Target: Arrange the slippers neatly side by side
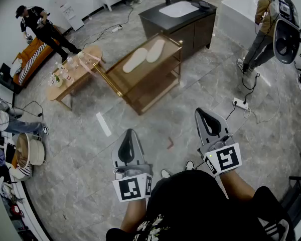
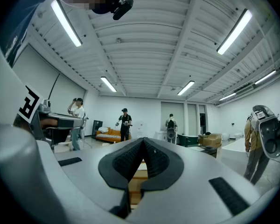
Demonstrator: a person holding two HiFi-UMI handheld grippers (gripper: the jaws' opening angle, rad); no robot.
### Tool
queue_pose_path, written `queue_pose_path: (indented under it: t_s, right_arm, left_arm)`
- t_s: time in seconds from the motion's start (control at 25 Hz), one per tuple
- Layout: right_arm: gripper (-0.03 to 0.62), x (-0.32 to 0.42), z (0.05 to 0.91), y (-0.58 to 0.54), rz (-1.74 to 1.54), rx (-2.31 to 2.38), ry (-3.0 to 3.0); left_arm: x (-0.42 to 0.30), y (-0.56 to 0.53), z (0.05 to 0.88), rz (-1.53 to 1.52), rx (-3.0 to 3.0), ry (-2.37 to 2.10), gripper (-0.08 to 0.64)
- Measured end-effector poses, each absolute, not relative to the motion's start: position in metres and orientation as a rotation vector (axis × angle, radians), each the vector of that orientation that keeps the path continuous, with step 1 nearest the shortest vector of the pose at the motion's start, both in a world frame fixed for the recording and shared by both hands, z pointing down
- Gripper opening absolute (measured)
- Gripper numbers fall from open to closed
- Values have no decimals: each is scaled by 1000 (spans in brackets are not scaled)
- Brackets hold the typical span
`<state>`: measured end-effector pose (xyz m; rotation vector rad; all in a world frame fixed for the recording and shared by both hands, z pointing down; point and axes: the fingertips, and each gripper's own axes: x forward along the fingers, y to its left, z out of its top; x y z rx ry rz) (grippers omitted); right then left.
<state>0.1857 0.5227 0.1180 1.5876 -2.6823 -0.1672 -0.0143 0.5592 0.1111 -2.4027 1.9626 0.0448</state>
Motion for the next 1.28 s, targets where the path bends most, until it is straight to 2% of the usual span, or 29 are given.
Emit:
queue_pose_path:
  t_s: [0.48,1.04,1.28]
  right_arm:
    - [-9,188,118,538,-105,1574,-2769]
    - [-9,251,165,539,-10,1430,-2748]
    - [-9,255,166,538,-36,1336,-2803]
  left_arm:
    - [-13,569,115,19,-2407,1977,0]
    - [24,580,153,-88,-2350,2107,0]
    - [36,588,162,-149,-2336,2116,2]
